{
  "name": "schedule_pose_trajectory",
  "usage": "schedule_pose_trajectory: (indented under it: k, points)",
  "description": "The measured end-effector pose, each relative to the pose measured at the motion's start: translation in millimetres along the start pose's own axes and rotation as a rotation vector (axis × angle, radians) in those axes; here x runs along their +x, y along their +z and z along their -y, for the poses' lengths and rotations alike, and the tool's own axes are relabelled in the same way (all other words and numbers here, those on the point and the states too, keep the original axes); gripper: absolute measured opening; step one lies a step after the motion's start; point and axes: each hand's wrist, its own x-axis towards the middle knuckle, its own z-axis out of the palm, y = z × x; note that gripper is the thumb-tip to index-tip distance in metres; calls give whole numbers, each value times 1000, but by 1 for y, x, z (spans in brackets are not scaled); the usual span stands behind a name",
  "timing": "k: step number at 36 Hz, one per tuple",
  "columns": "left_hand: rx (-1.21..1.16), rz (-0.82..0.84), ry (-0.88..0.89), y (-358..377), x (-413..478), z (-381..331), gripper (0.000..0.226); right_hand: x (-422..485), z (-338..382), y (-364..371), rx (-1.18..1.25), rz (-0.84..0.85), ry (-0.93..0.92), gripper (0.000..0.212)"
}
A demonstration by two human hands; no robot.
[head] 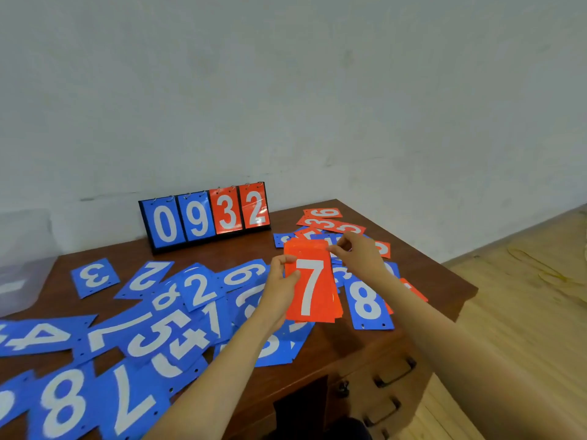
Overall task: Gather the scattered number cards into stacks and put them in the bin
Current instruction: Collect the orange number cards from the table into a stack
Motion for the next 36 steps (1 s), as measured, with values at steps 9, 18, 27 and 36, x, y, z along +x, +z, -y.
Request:
schedule_pose_trajectory:
  k: [9, 18, 27, 36]
  points:
    - [29, -14, -89, 31, 15, 21, 18, 1, -102, -24, -449, 282, 353, 59]
    - [66, 3, -111, 56, 27, 41, 16, 2, -149, -28, -522, 371, 667, 102]
    - [88, 1, -114, 60, 33, 49, 16, 13, -138, -29, -447, 340, 746, 95]
    - [135, -52, -132, 56, 37, 38, 18, 13, -120, -25, -248, -65, 360, 30]
